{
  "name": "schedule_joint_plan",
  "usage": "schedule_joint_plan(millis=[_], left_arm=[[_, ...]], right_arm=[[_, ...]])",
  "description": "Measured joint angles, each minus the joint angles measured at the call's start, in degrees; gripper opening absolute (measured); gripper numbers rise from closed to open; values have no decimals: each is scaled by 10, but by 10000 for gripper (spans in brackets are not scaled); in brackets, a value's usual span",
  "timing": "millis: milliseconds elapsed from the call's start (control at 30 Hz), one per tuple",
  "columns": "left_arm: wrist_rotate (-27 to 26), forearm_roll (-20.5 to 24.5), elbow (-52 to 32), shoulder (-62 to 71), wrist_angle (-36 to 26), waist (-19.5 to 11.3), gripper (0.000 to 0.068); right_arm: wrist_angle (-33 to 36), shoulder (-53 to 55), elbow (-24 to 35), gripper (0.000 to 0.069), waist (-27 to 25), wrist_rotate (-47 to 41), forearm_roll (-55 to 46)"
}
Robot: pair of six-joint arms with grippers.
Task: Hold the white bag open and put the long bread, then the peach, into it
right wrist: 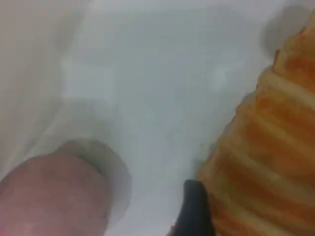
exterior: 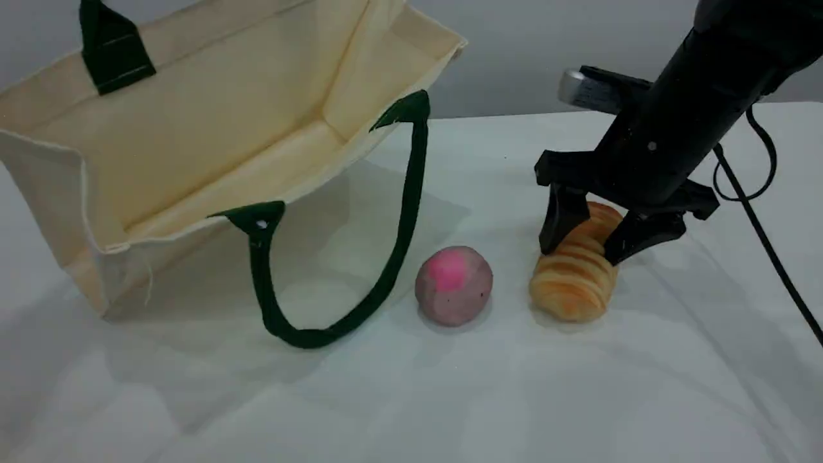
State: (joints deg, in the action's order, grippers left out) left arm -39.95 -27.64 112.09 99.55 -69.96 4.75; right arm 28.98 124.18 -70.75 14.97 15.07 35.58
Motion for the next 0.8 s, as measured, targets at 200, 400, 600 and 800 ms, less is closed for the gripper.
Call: schedule_joint_plan(millis=[200,400,600,800], left_arm=[[-1,-1,0,0,0,0,87],[-1,-11,0,0,0,0,87],[-1,-11,0,0,0,0,87],[-1,-11,0,0,0,0,87]], right_arm=[[1,6,0,508,0,0,-15],[1,29,-1,508,0,2,-15],[2,31,-1,494,0,2,-29],[2,32,0,344,0,5,-48]])
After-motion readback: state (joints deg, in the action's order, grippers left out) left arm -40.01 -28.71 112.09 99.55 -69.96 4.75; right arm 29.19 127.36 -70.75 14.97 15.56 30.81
